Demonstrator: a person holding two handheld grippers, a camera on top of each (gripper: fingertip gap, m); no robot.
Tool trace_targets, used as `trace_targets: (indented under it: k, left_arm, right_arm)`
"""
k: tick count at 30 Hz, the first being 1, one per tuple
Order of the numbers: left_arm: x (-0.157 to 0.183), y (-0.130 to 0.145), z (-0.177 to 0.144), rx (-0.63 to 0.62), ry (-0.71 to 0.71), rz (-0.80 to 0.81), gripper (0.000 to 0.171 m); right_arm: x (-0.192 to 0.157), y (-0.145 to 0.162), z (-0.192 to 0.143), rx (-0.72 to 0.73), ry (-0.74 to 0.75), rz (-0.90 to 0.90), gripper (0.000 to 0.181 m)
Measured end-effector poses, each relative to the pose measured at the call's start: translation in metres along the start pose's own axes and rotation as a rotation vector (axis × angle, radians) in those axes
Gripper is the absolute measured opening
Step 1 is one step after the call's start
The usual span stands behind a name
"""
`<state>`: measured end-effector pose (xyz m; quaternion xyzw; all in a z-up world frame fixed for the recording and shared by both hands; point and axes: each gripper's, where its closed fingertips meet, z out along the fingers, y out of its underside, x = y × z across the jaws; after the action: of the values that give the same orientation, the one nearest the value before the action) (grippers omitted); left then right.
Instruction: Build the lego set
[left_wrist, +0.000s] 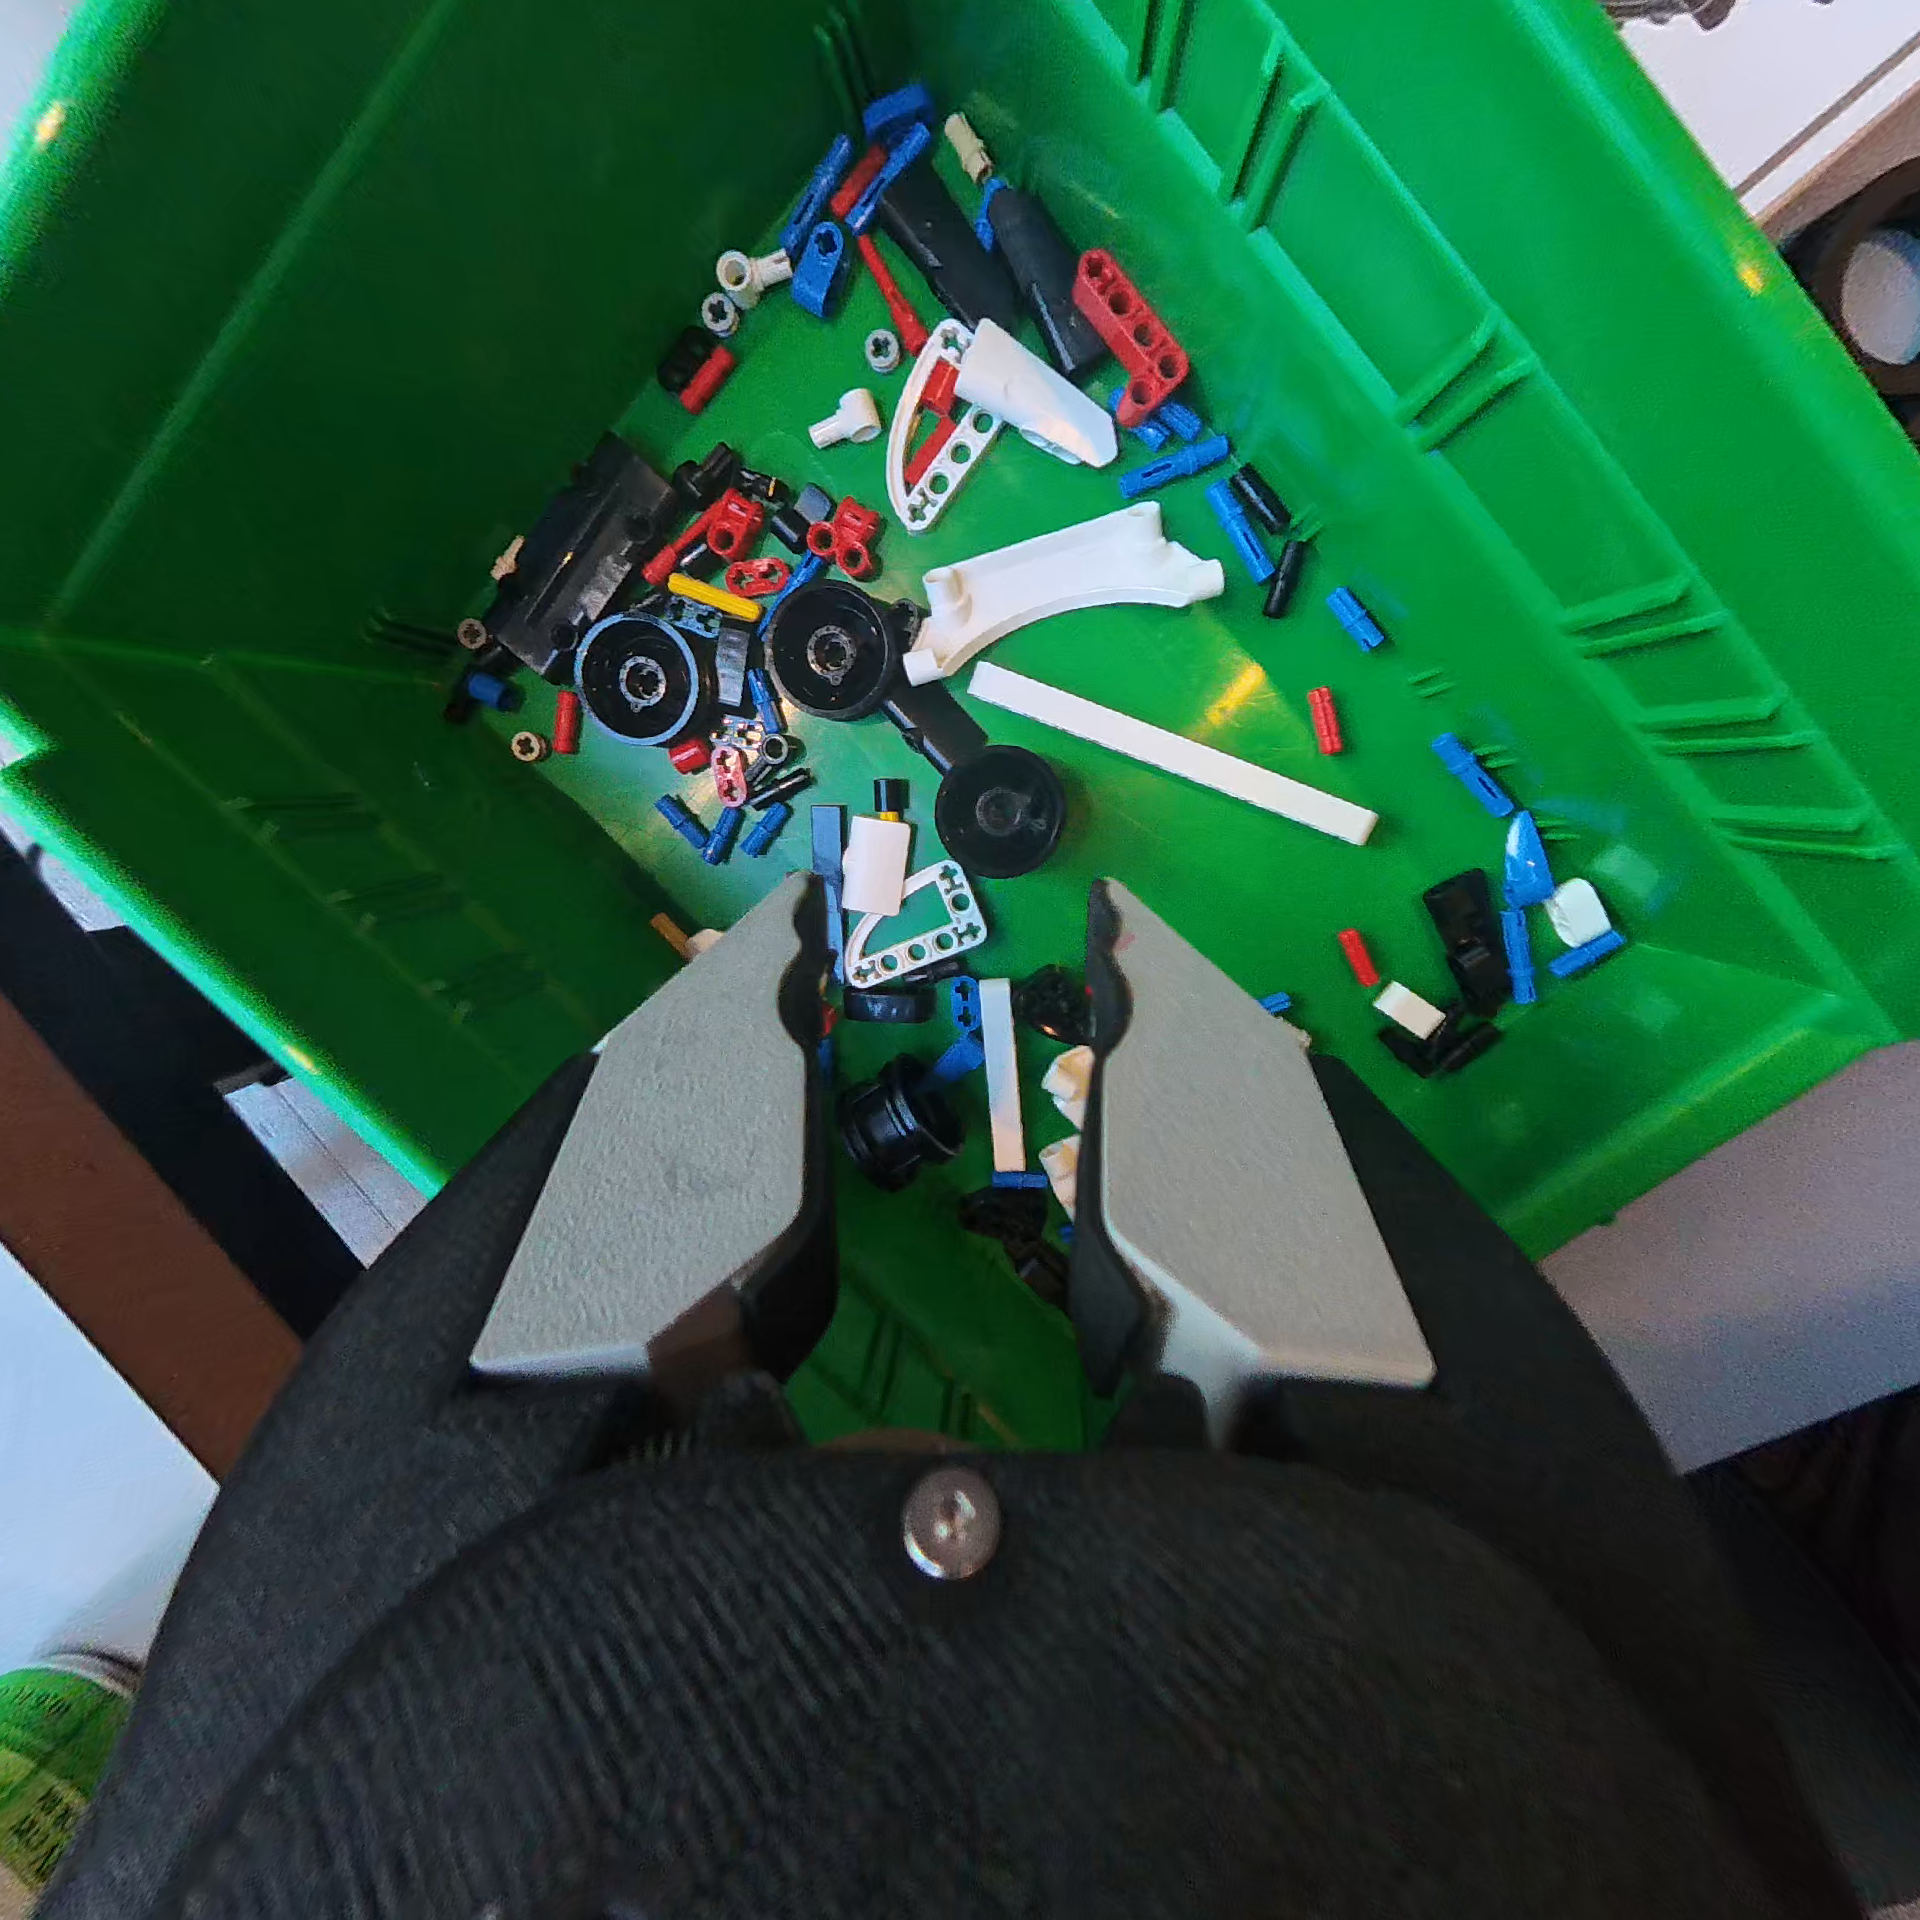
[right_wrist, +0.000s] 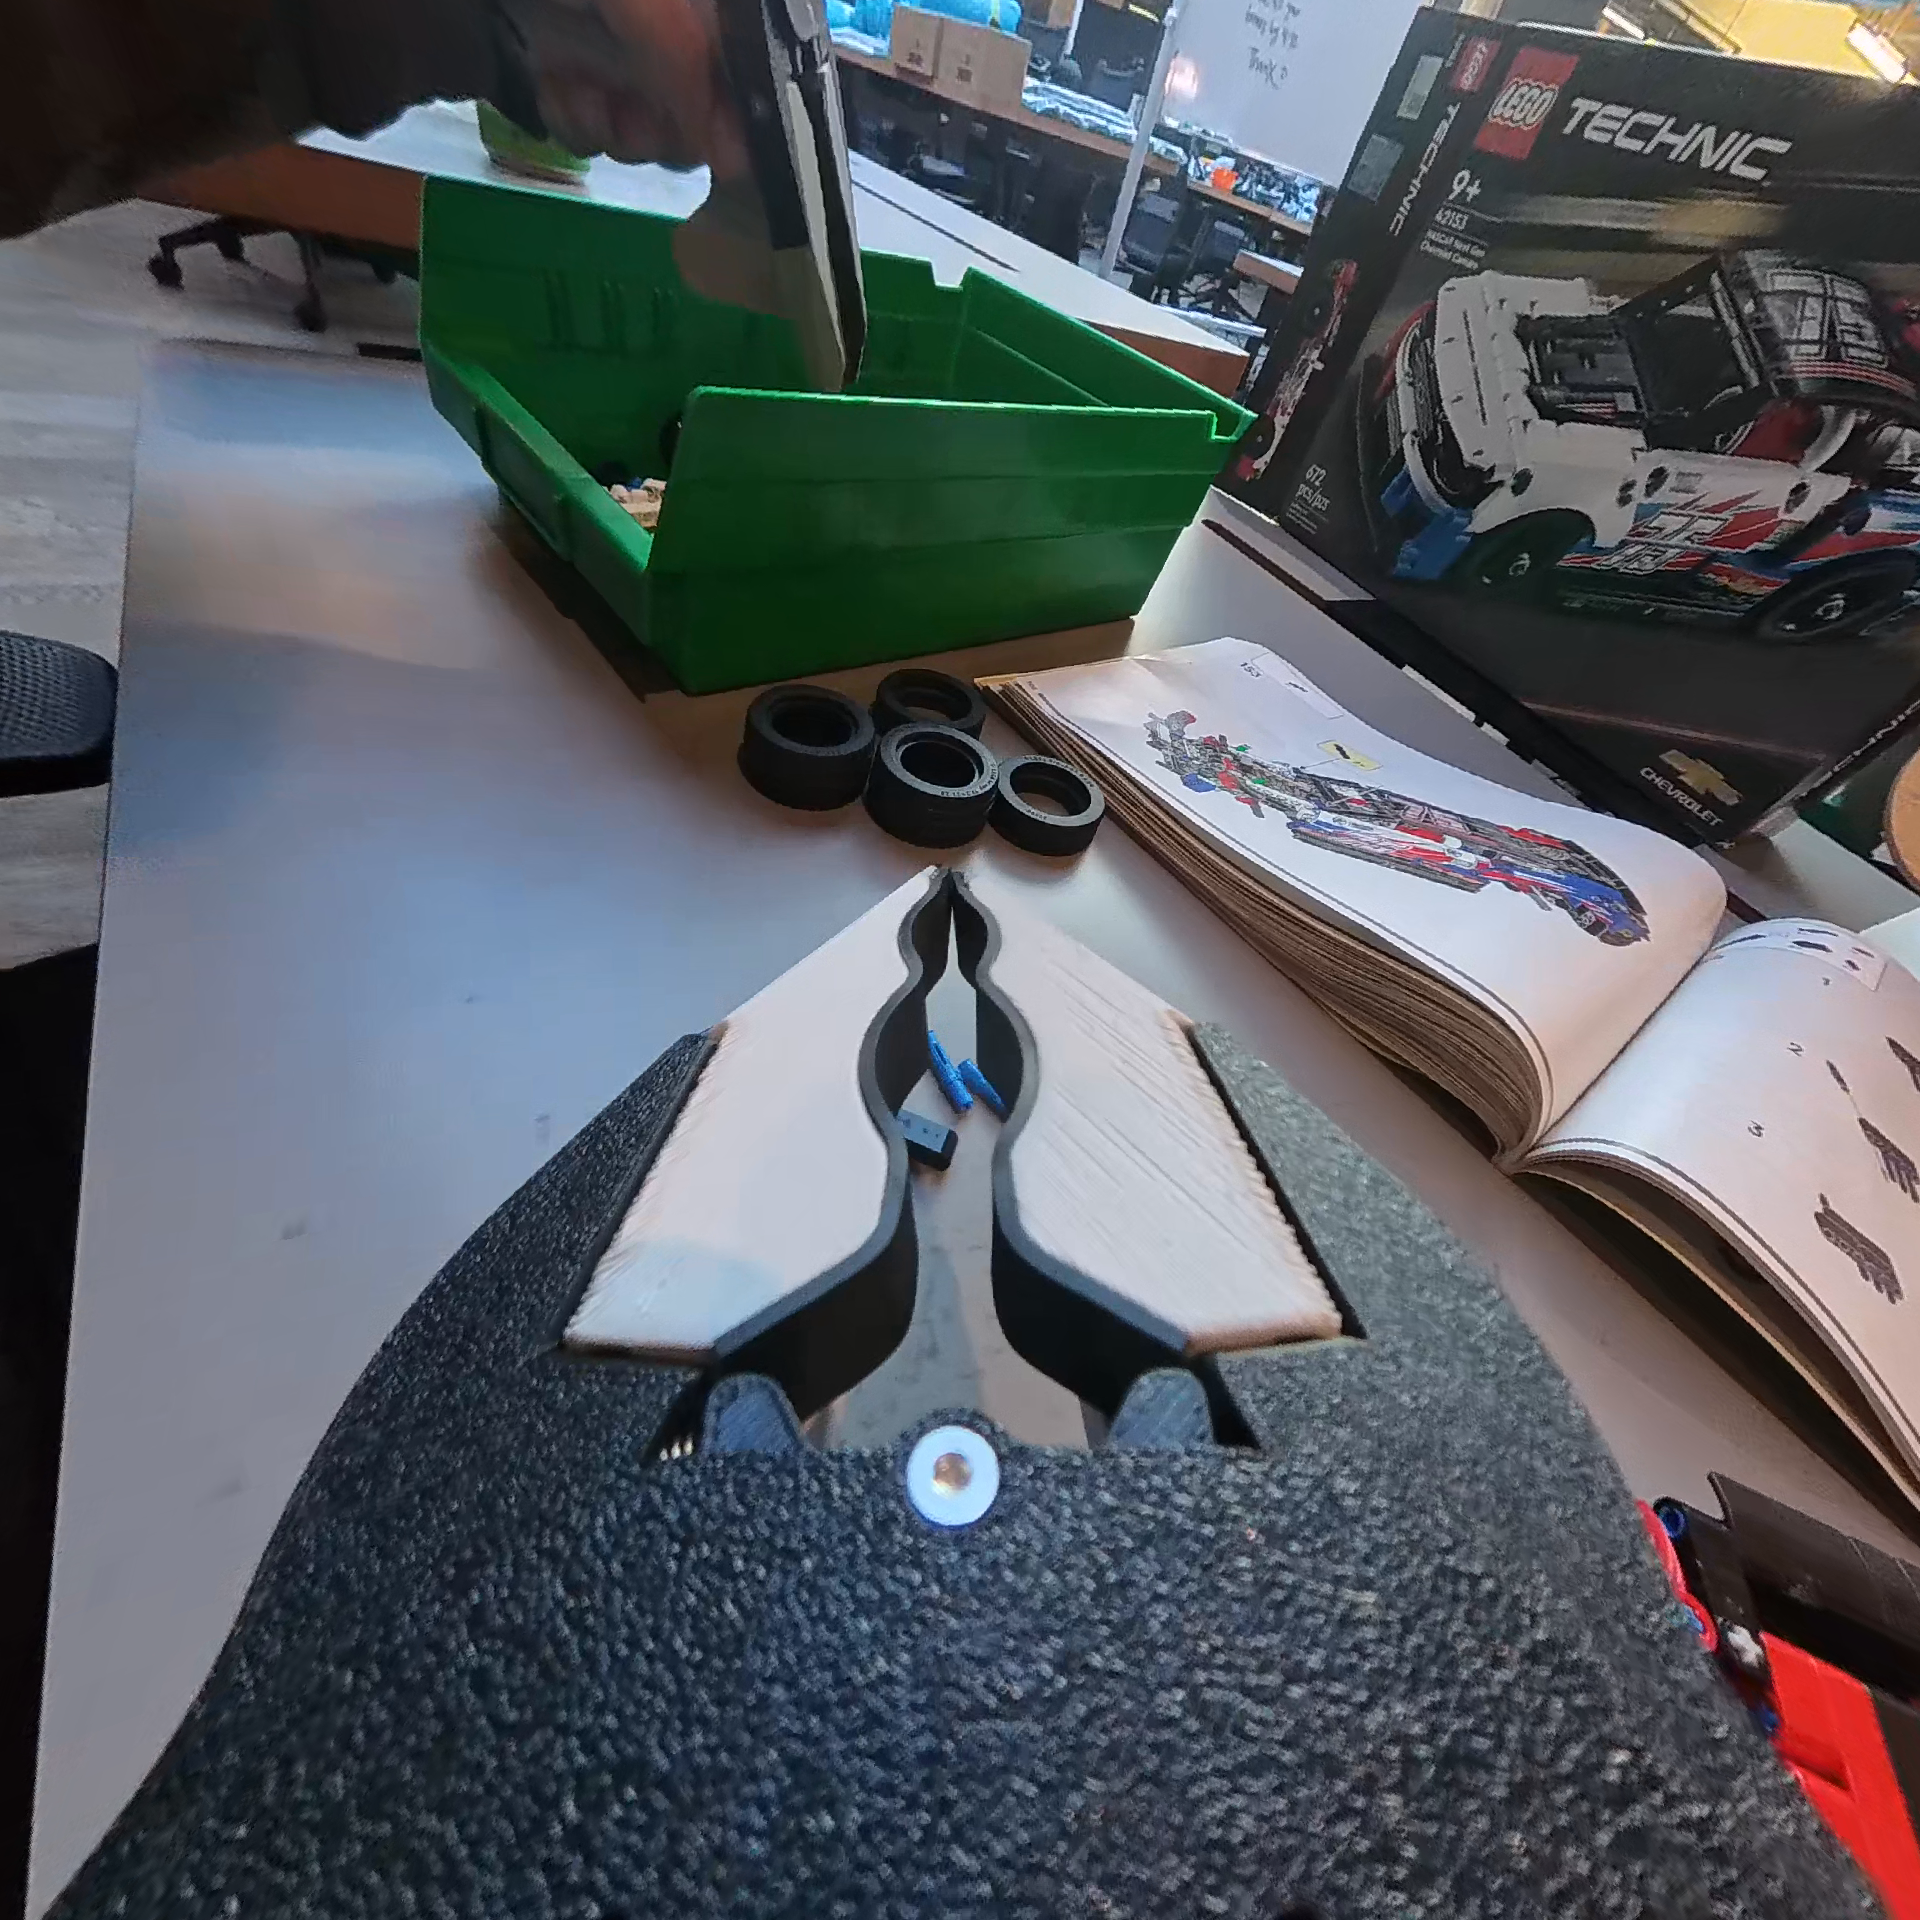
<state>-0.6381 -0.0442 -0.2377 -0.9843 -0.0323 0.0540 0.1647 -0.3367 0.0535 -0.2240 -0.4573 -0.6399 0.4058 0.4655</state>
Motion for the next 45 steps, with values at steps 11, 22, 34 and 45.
trace_targets:
  k: [11, 22, 34, 45]
  left_arm:
    - [0.033, 0.017, -0.005, -0.021, 0.089, 0.126, 0.039]
    - [0.033, 0.081, 0.005, -0.344, 0.029, 0.246, 0.036]
    - [0.024, 0.044, 0.03, -0.233, 0.048, 0.231, 0.009]
    - [0.021, 0.079, -0.001, -0.336, 0.076, 0.194, 0.027]
  right_arm:
    - [0.0, 0.001, 0.001, -0.009, 0.022, -0.023, 0.0]
    - [0.001, 0.003, 0.002, -0.022, 0.024, -0.029, 0.0]
    - [0.005, 0.004, 0.005, -0.029, 0.022, -0.011, 0.0]
    - [0.011, 0.0, 0.004, 0.002, 0.018, 0.039, 0.0]
